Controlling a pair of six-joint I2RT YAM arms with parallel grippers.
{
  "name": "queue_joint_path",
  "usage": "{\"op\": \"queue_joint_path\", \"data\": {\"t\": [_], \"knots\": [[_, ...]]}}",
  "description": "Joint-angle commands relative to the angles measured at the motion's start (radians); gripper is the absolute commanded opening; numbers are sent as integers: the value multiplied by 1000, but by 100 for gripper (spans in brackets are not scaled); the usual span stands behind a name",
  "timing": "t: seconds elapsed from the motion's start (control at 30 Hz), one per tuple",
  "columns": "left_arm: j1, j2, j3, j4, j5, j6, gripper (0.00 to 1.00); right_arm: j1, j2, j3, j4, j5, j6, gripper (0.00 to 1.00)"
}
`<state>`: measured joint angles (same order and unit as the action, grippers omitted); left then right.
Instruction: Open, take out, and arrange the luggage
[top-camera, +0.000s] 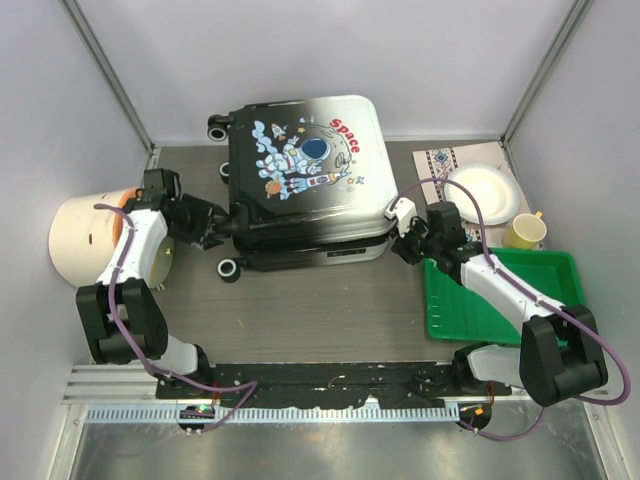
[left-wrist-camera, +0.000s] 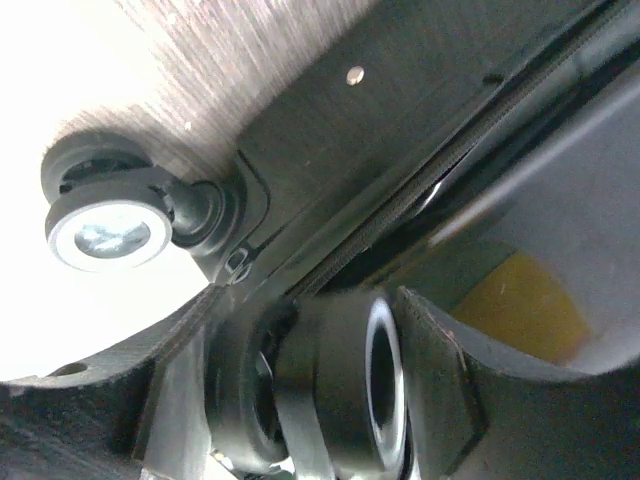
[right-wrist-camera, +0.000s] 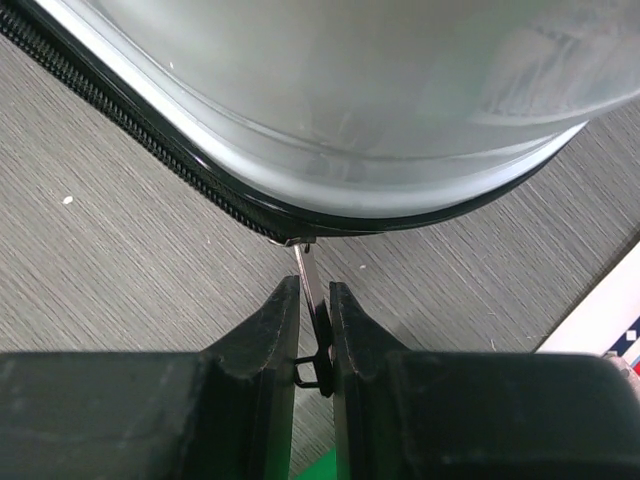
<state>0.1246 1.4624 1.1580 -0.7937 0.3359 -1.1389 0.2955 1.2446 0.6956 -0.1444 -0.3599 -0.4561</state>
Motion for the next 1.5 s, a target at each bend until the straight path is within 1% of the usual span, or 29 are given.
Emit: {"op": "queue_joint_path", "data": {"t": [0.0, 0.07, 0.1, 0.2, 0.27, 0.37, 0.4, 0.47, 0.5, 0.57, 0.6, 0.63, 0.67, 0.77, 0.87, 0.9, 0.97, 1.0, 1.03, 1.07, 1.1, 1.13, 1.17, 1.23, 1.27, 1.33, 1.37, 1.4, 1.47], "knots": [[23, 19, 74, 80, 45, -36, 46, 45, -2, 39, 83, -33, 28, 1], [64, 21, 91, 50, 34, 8, 31, 63, -14, 32, 77, -33, 30, 1], [79, 21, 106, 44, 29, 27, 18, 71, -23, 28, 75, -34, 37, 1], [151, 24, 137, 5, 6, 86, 0, 102, -60, 15, 66, -36, 53, 1], [200, 33, 154, -5, -6, 106, 0, 131, -85, 4, 54, -36, 66, 1], [228, 39, 173, 14, -26, 126, 0, 146, -86, 2, 63, -14, 99, 1], [230, 42, 181, 19, -38, 139, 0, 145, -80, 8, 69, 39, 99, 1], [234, 50, 192, 14, -72, 154, 0, 119, -57, 33, 88, 58, 83, 1], [237, 56, 192, 11, -80, 163, 0, 52, -50, 41, 95, 43, 82, 1], [244, 75, 189, 5, -89, 174, 0, -11, -16, 76, 97, -7, 45, 1], [248, 79, 187, -1, -103, 179, 0, -78, -5, 93, 82, -23, 19, 1], [248, 90, 186, -1, -107, 183, 0, -106, 2, 107, 56, -68, -5, 1], [250, 93, 180, 1, -113, 186, 0, -136, 13, 125, 48, -79, -53, 1], [251, 105, 177, 10, -130, 191, 0, -222, 55, 156, 22, -143, -114, 1], [251, 121, 174, 19, -144, 206, 0, -254, 151, 202, 47, -152, -145, 1], [250, 125, 170, 22, -146, 211, 0, -254, 223, 214, 113, -151, -118, 1], [250, 139, 160, 25, -138, 229, 0, -253, 304, 272, 188, -163, -84, 1], [250, 145, 155, 27, -133, 237, 0, -248, 343, 298, 257, -154, -22, 1], [248, 151, 148, 36, -106, 246, 0, -237, 424, 361, 276, -152, 5, 1], [250, 164, 149, 40, -86, 278, 0, -233, 455, 396, 287, -162, 32, 1], [250, 165, 151, 40, -71, 301, 7, -230, 481, 427, 295, -174, 60, 1], [248, 164, 152, 48, -52, 321, 18, -222, 512, 461, 301, -186, 68, 1], [250, 156, 160, 48, -28, 344, 40, -213, 516, 466, 304, -201, 71, 1], [250, 113, 170, 50, -32, 415, 54, -202, 501, 450, 312, -257, 83, 1], [251, 98, 184, 51, -40, 450, 68, -187, 492, 443, 310, -267, 89, 1], [251, 44, 201, 47, -61, 531, 80, -167, 472, 403, 299, -304, 91, 1], [253, 30, 225, 39, -73, 554, 97, -151, 443, 386, 301, -315, 91, 1], [257, 17, 239, 30, -81, 582, 100, -121, 429, 365, 310, -321, 89, 1], [270, 9, 299, -5, -97, 648, 100, -82, 392, 312, 315, -323, 97, 1]]}}
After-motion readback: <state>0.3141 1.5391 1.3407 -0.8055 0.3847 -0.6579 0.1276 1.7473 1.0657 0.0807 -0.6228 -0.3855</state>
